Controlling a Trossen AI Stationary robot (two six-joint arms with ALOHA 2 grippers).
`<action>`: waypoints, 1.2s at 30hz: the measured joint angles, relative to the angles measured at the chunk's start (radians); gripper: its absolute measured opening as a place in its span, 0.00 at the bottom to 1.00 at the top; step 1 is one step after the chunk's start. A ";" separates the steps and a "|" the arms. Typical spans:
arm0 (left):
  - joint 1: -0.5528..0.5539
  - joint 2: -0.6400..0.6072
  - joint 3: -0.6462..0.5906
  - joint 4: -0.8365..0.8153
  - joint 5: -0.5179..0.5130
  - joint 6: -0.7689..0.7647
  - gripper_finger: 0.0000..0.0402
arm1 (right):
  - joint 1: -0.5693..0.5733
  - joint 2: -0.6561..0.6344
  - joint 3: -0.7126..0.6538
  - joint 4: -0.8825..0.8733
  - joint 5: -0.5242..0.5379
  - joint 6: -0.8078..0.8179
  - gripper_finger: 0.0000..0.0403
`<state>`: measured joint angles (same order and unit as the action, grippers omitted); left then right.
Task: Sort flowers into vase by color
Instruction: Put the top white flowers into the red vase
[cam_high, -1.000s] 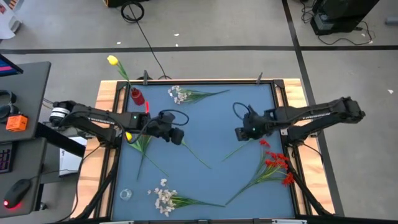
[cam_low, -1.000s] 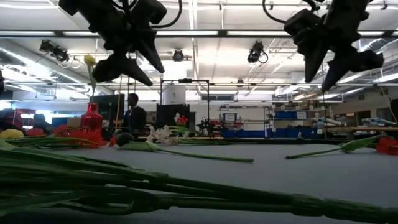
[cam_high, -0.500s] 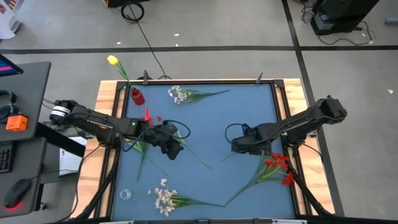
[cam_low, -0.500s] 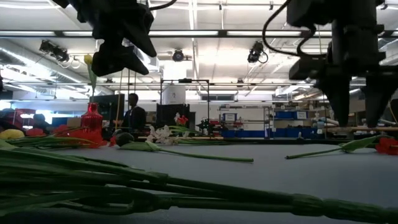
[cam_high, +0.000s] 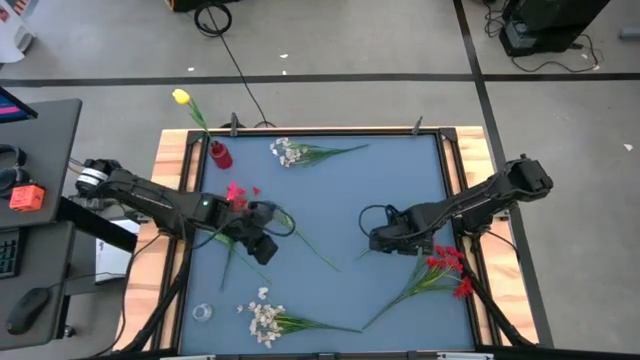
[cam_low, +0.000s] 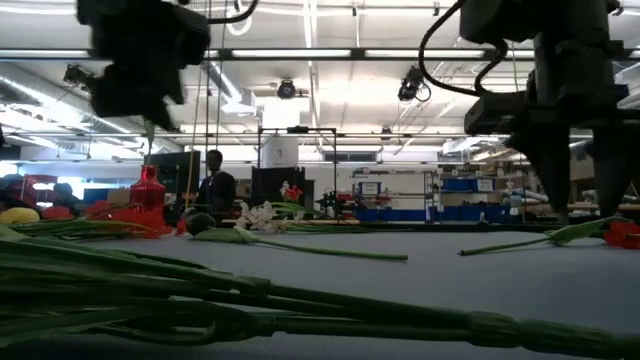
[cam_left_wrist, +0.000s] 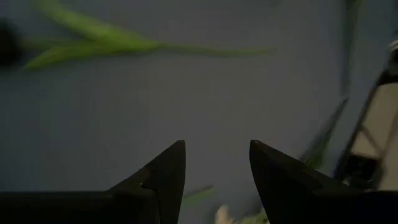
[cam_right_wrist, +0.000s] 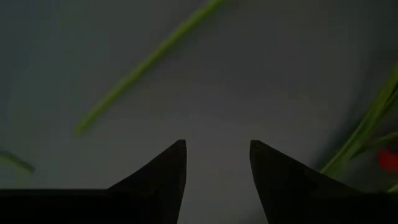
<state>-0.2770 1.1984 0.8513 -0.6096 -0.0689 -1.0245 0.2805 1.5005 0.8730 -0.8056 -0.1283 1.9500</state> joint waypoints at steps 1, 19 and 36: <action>-0.010 -0.007 0.000 -0.012 -0.008 -0.008 0.46 | 0.010 0.000 0.000 0.019 -0.015 -0.009 0.46; -0.083 0.003 0.000 -0.002 -0.107 -0.064 0.46 | 0.133 0.002 0.000 0.123 0.007 0.158 0.46; -0.012 -0.010 0.000 -0.062 -0.135 -0.134 0.46 | -0.436 0.006 0.075 0.380 0.119 -1.179 0.46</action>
<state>-0.2891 1.1885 0.8513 -0.6714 -0.2037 -1.1589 -0.1555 1.5063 0.9477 -0.4259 -0.0089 0.7710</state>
